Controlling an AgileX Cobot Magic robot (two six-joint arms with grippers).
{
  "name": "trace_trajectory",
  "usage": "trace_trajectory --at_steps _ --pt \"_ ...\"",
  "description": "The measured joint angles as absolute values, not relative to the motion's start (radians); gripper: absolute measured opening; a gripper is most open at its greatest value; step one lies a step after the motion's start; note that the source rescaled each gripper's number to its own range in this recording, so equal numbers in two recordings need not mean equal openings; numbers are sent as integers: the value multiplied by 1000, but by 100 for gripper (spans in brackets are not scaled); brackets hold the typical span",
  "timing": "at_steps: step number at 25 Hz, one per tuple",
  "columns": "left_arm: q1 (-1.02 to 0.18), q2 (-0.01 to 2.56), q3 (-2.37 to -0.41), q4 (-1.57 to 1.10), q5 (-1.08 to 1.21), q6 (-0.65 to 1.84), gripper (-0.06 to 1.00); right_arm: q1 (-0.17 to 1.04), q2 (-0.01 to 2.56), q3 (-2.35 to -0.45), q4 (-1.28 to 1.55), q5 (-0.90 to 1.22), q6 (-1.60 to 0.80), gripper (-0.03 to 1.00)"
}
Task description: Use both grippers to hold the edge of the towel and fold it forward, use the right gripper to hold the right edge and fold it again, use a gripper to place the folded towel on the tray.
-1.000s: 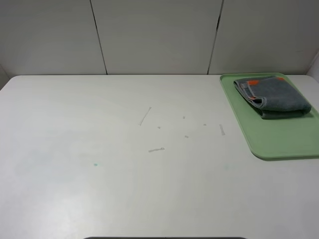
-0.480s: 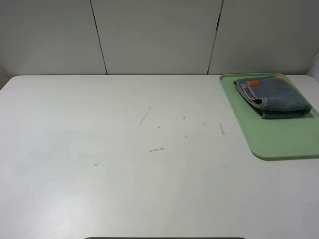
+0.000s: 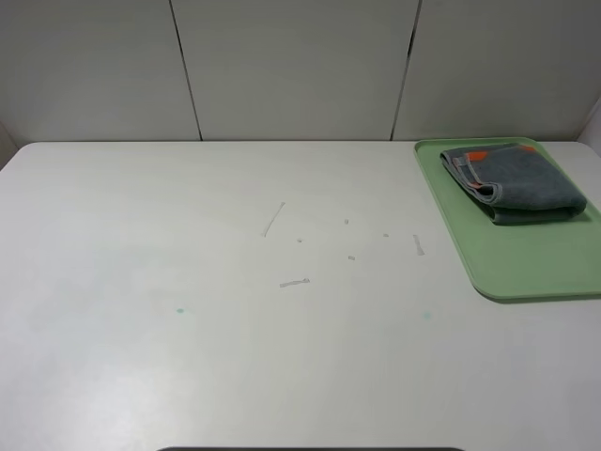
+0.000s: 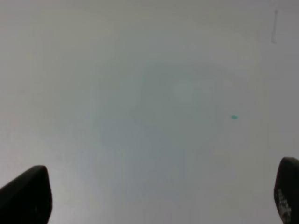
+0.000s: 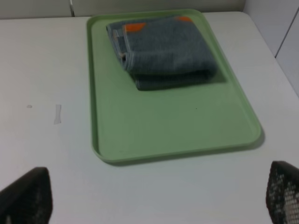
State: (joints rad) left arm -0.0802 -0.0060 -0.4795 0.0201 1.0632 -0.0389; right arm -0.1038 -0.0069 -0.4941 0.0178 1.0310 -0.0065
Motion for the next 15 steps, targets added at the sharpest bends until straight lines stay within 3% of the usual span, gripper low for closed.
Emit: trace_trajectory --at_steps 15 --pt "-80 -6 -480 20 1063 -39 94 -104 -7 -494 18 1030 -7 100"
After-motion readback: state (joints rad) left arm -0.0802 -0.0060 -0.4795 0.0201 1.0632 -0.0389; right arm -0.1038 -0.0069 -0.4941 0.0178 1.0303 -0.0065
